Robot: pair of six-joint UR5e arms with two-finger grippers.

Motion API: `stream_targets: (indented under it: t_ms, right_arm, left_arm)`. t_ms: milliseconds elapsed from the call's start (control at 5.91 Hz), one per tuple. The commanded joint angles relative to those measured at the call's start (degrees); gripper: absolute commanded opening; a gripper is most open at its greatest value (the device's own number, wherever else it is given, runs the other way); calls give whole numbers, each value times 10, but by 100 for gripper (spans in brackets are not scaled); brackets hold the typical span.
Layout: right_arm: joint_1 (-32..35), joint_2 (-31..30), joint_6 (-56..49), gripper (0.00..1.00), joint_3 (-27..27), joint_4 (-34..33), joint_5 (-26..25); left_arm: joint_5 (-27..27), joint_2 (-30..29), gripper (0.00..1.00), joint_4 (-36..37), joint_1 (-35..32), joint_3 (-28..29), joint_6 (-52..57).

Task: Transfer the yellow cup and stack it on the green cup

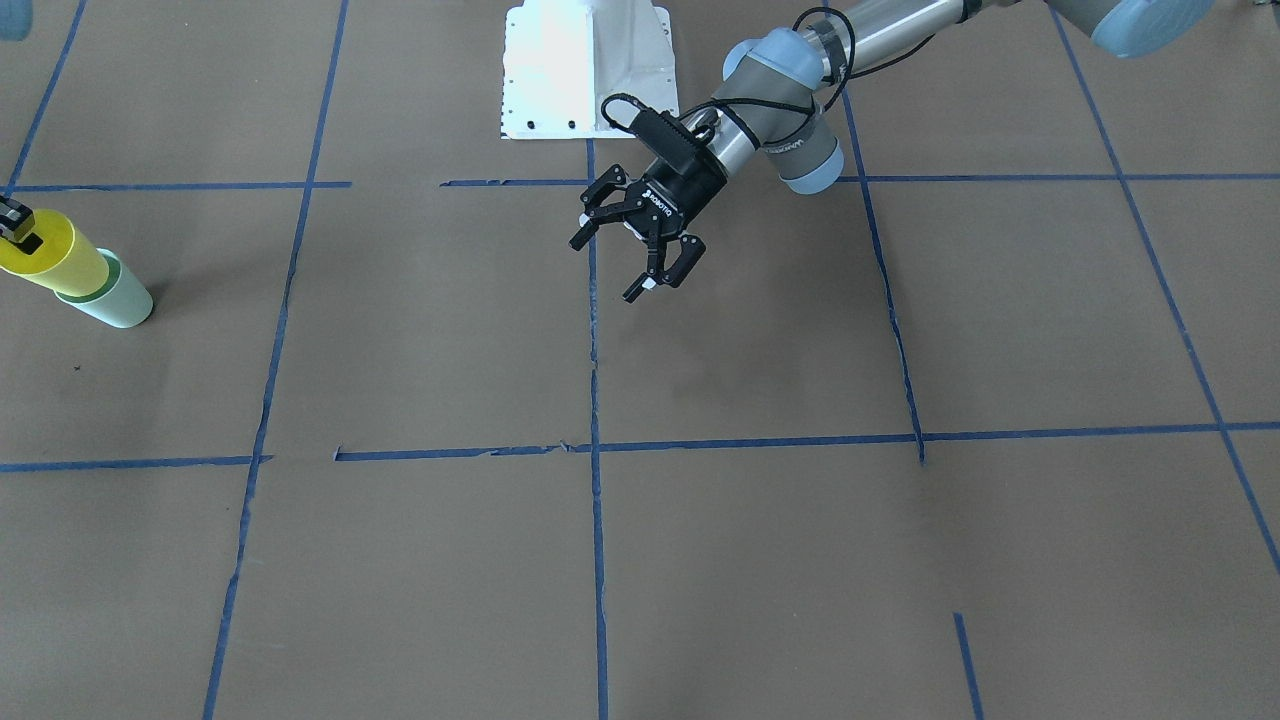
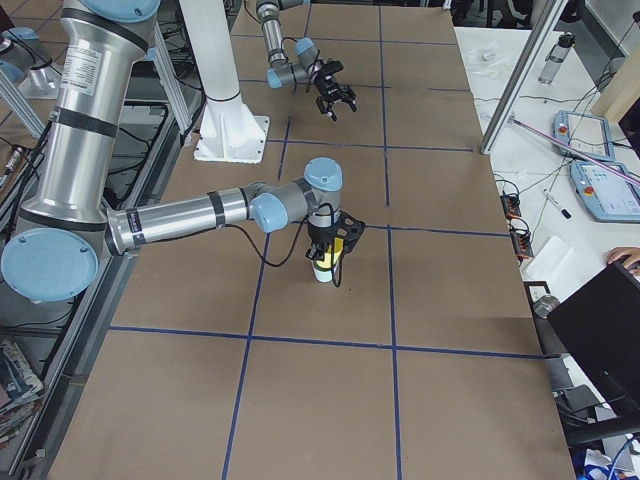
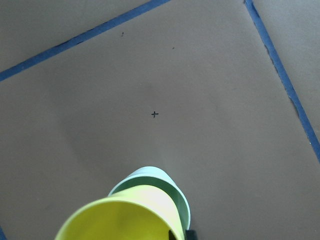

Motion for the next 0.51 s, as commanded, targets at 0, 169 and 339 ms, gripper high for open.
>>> stream_targets:
  t_ms: [0, 169, 339]
  right_arm:
    - [-4, 0, 0, 4, 0, -1, 3]
    - [-5, 0, -1, 21, -4, -3, 3]
    - [-5, 0, 0, 53, -6, -3, 3]
  left_arm:
    - [0, 0, 100, 0, 1, -1, 0]
    - [0, 0, 100, 0, 1, -1, 0]
    - [0, 0, 100, 0, 1, -2, 0]
